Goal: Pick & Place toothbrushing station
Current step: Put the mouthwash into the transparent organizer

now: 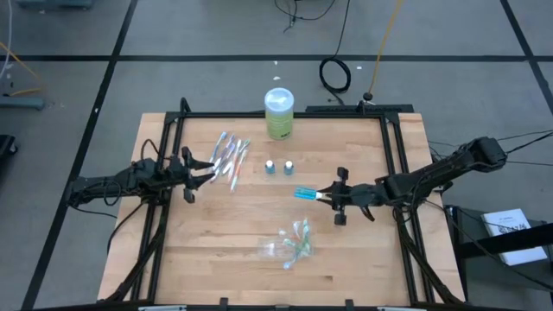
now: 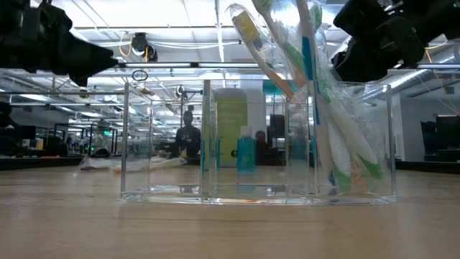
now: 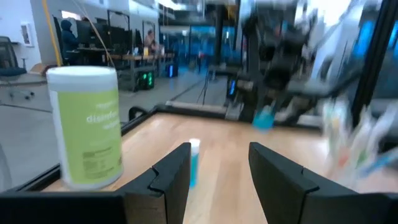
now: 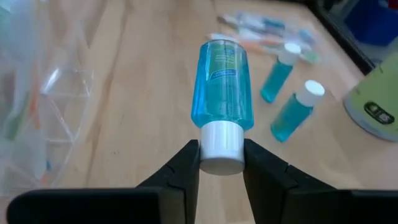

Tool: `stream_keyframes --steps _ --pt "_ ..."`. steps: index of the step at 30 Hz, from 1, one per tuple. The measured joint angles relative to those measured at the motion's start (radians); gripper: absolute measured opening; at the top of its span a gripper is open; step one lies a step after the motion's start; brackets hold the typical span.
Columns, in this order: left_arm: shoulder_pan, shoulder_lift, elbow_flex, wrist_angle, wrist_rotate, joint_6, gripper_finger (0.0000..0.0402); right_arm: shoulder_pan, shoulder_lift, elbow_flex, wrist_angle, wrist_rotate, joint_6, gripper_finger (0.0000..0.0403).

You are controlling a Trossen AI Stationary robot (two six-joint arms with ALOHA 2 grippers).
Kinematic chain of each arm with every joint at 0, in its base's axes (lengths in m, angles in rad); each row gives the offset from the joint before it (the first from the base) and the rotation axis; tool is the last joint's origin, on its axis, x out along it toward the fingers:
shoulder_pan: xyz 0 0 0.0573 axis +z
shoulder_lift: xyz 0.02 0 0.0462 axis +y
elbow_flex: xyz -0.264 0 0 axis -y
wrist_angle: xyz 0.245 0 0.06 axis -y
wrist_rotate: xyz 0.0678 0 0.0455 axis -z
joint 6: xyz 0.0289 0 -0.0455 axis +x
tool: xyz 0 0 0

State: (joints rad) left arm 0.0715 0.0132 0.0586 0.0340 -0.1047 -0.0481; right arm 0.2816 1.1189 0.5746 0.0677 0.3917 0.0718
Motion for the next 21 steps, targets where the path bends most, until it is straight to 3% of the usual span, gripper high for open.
stream_keyframes --steps 6,13,15,18,21 --pt "0.0 0.0 0.0 0.148 0.0 -0.191 0.0166 -0.005 0.002 0.093 -0.227 -0.008 0.005 0.0088" --pt "0.0 0.0 0.0 0.154 0.005 -0.311 0.0166 -0.011 0.003 0.117 -0.432 -0.066 0.151 0.0088" --pt "0.0 0.0 0.0 0.146 0.018 -0.338 0.0166 -0.013 0.003 0.13 -0.488 -0.127 0.16 0.0088" --pt "-0.001 0.0 0.0 0.117 0.026 -0.34 0.0166 -0.023 0.008 0.213 -0.675 -0.21 0.207 0.0088" --pt "-0.001 0.0 0.0 0.083 0.022 -0.34 0.0166 -0.032 0.036 0.342 -0.901 -0.222 0.239 0.0088"
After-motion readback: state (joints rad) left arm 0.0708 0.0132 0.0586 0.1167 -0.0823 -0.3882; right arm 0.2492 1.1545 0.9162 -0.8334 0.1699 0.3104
